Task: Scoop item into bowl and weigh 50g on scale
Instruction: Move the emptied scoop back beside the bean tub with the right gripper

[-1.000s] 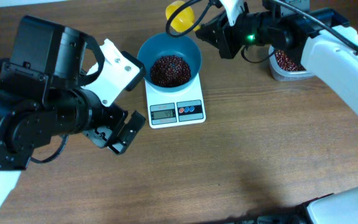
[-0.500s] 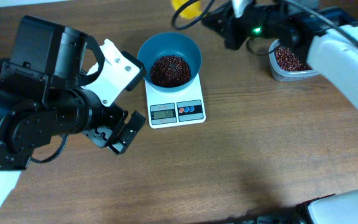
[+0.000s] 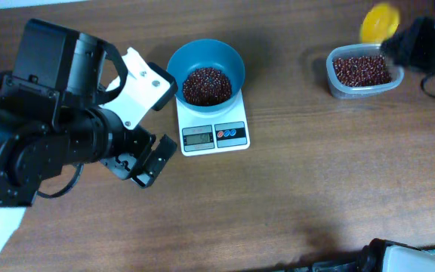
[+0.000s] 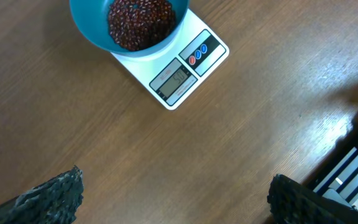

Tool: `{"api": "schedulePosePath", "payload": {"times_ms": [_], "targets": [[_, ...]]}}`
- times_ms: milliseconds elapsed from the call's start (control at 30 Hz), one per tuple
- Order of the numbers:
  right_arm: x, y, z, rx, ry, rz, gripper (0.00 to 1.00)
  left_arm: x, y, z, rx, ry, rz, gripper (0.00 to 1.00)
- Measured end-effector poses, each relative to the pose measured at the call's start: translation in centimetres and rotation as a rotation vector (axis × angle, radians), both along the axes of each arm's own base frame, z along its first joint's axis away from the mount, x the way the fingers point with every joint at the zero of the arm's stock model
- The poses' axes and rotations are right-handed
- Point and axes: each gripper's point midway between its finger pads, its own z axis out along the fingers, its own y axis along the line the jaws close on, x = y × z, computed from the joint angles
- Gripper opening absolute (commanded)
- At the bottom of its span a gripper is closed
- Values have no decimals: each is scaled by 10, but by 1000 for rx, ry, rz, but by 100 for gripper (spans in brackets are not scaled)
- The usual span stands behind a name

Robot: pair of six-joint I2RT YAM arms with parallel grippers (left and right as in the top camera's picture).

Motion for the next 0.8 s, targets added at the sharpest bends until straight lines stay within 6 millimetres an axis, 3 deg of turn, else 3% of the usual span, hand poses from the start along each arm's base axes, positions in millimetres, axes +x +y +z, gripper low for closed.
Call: {"api": "schedulePosePath", "payload": {"times_ms": [100, 167, 267, 367, 500, 633, 800], "targets": [[-42, 32, -16, 188, 204, 22, 4, 0, 0, 0, 1, 2, 0, 99], [-66, 42, -24, 248, 325, 12, 4, 0, 0, -1, 1, 2, -1, 99], [-66, 41, -27, 245, 329, 9, 4, 0, 0, -1, 1, 2, -1, 99], [-61, 38, -42, 246, 332, -14, 4, 0, 0, -1, 1, 2, -1, 99], [-48, 17, -94, 249, 407, -195, 4, 0, 0, -1, 1, 2, -1, 99], [-40, 12, -111, 251, 395, -232, 4, 0, 0, -1, 1, 2, -1, 99], [-47, 12, -133, 252, 423, -255, 10, 0, 0, -1, 1, 2, -1, 99]]}}
